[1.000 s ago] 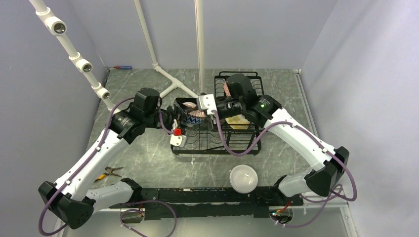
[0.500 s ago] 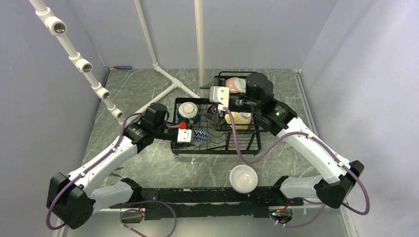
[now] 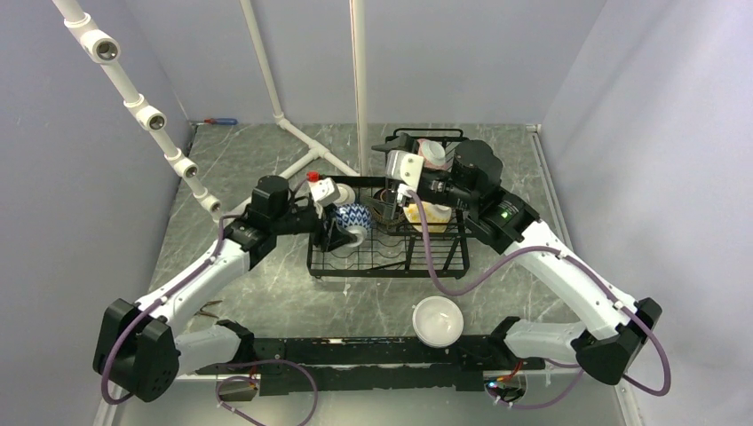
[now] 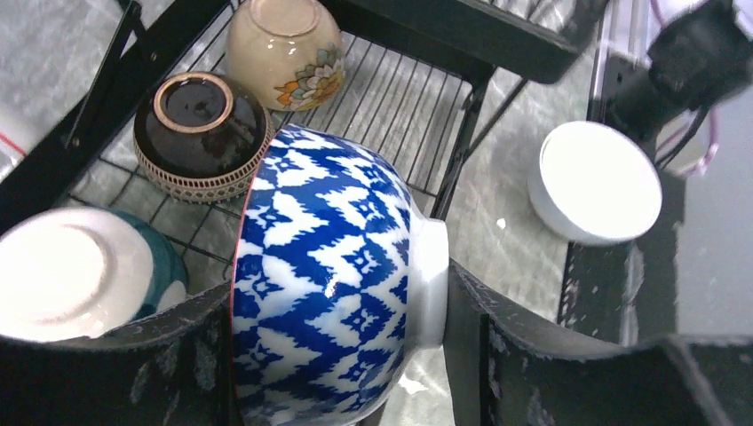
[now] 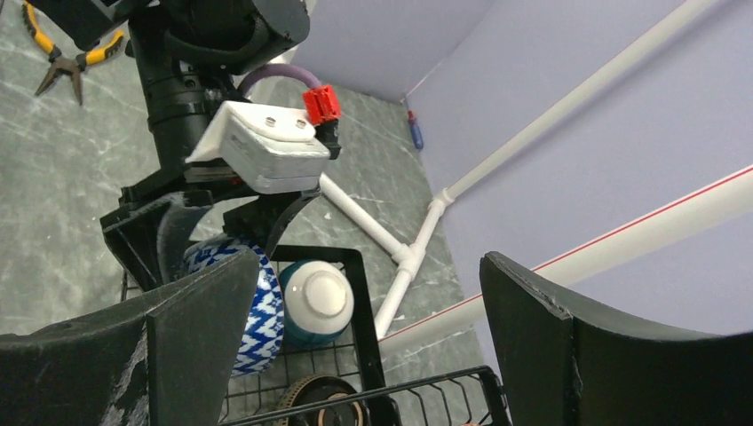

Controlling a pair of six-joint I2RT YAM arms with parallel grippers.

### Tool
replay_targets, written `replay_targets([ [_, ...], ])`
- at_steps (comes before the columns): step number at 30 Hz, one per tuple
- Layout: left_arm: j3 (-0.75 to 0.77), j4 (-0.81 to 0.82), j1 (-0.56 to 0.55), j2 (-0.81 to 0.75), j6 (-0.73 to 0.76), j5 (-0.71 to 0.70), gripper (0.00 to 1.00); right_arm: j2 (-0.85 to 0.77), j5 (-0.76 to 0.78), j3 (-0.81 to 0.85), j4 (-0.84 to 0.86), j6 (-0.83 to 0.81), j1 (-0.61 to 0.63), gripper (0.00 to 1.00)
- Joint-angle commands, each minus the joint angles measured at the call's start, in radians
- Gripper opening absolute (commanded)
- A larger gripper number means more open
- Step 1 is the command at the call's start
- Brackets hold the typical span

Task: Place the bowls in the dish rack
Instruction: Turn the bowl upside down on the dish rack.

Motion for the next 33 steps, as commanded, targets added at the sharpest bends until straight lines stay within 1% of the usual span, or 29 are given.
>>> replay_targets([
  [1, 0.017, 0.122, 0.018, 0.007, -0.303, -0.035, 0.03, -0.039, 0.037, -0.022, 0.105, 0.044, -0.005, 1.00],
  [6, -0.001, 0.161, 0.020, 0.035, -0.549, -0.094, 0.03, -0.041, 0.043, -0.033, 0.127, 0.063, -0.005, 1.00],
  [10, -0.001, 0.146, 0.021, 0.074, -0.692, -0.114, 0.03, -0.041, 0.037, -0.039, 0.139, 0.073, -0.004, 1.00],
  [12, 0.010, 0.131, 0.023, 0.099, -0.734, -0.101, 0.03, -0.040, 0.033, -0.041, 0.139, 0.076, -0.005, 1.00],
  [15, 0.024, 0.113, 0.023, 0.146, -0.770, -0.090, 0.03, -0.041, 0.030, -0.045, 0.142, 0.079, -0.005, 1.00],
  [19, 0.021, 0.106, 0.024, 0.188, -0.814, -0.111, 0.03, -0.043, 0.028, -0.046, 0.137, 0.079, -0.005, 1.00],
  [22, 0.026, 0.072, 0.025, 0.217, -0.809, -0.148, 0.03, -0.047, 0.030, -0.052, 0.134, 0.076, -0.004, 1.00],
  [28, 0.020, 0.121, 0.025, 0.279, -0.804, -0.138, 0.03, -0.043, 0.023, -0.055, 0.126, 0.076, -0.005, 1.00],
  [33, 0.057, 0.060, 0.024, 0.330, -0.747, -0.148, 0.03, -0.043, 0.028, -0.058, 0.128, 0.074, -0.005, 1.00],
])
